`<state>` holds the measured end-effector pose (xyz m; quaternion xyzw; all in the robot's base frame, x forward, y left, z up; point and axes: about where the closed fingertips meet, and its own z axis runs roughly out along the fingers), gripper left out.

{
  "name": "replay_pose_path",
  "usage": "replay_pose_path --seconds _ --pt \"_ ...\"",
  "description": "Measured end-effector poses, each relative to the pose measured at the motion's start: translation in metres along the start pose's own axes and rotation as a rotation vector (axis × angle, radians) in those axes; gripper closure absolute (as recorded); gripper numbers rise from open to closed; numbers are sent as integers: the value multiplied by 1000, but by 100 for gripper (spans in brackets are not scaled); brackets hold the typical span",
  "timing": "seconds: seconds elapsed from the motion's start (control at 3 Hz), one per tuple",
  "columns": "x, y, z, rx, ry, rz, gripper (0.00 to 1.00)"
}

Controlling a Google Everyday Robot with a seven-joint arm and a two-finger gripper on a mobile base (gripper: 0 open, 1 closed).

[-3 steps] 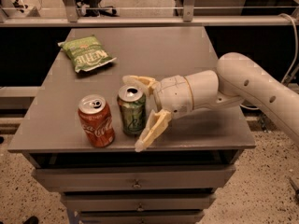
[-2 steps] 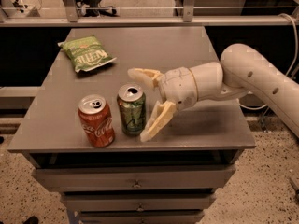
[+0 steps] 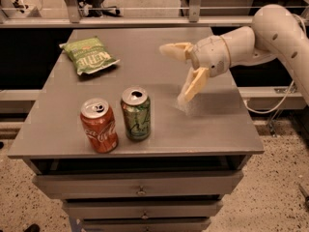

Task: Move green can near coke can

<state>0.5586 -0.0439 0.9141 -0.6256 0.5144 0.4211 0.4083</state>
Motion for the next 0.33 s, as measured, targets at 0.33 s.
replay_pose_path --seconds 0.33 --pt "-19 -14 -25 60 0 -46 0"
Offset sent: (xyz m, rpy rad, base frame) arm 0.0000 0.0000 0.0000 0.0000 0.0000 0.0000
